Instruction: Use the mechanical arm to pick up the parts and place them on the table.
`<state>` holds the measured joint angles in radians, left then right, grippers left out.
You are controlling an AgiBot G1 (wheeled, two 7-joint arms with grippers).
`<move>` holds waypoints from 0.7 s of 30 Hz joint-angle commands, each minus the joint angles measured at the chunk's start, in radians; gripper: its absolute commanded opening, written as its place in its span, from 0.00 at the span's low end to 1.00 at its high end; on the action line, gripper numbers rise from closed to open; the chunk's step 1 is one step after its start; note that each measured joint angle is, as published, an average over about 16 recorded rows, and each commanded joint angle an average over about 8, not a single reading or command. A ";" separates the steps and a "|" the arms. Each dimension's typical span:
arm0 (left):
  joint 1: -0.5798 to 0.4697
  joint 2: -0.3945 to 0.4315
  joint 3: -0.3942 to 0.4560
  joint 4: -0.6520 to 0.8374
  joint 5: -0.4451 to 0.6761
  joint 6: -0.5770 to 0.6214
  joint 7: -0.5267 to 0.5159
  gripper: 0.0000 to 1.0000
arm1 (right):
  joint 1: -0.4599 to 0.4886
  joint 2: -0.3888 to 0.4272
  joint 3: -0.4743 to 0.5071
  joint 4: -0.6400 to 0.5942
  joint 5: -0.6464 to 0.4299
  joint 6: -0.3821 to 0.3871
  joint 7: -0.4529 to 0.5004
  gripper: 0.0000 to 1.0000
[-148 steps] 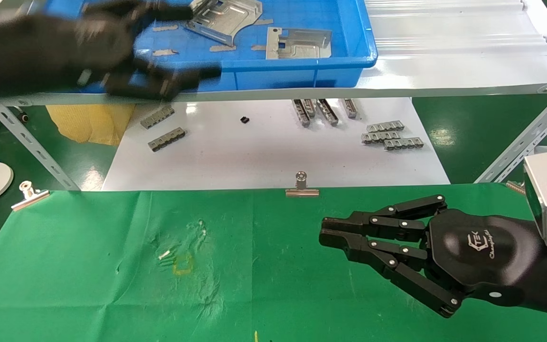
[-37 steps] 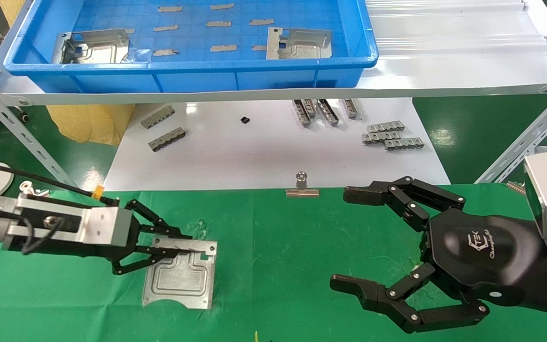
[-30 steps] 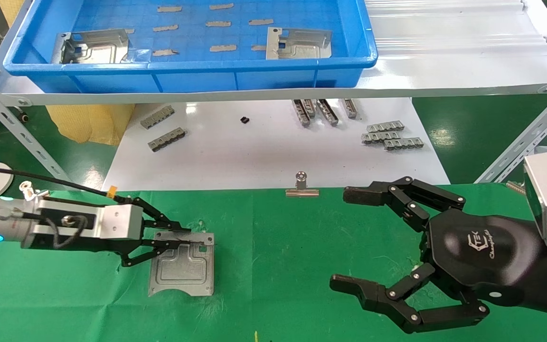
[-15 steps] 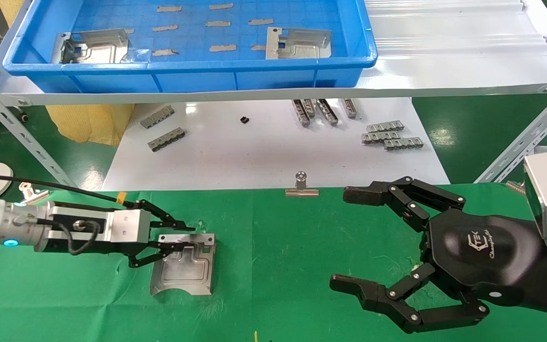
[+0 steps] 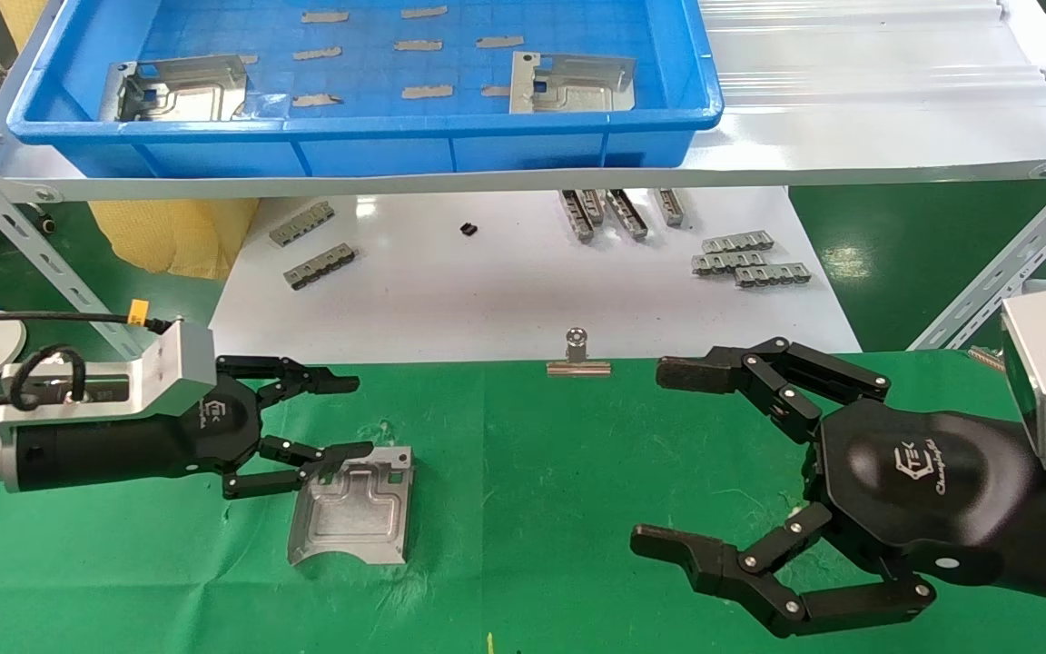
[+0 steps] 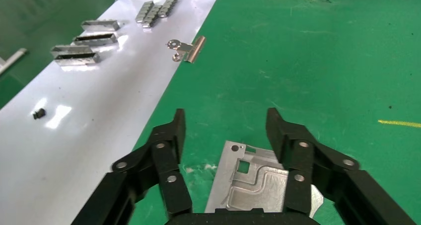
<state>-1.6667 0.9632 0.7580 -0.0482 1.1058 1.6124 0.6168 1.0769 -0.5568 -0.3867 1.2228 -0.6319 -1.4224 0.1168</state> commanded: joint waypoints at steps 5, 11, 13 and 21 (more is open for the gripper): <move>0.015 -0.007 -0.013 -0.003 -0.024 0.004 -0.029 1.00 | 0.000 0.000 0.000 0.000 0.000 0.000 0.000 1.00; 0.030 -0.017 -0.025 -0.043 -0.029 -0.001 -0.046 1.00 | 0.000 0.000 0.000 0.000 0.000 0.000 0.000 1.00; 0.045 -0.026 -0.037 -0.075 -0.039 -0.004 -0.067 1.00 | 0.000 0.000 0.000 0.000 0.000 0.000 0.000 1.00; 0.122 -0.072 -0.099 -0.238 -0.086 -0.020 -0.170 1.00 | 0.000 0.000 0.000 0.000 0.000 0.000 0.000 1.00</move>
<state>-1.5445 0.8917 0.6591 -0.2863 1.0199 1.5922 0.4465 1.0768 -0.5568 -0.3867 1.2226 -0.6318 -1.4224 0.1167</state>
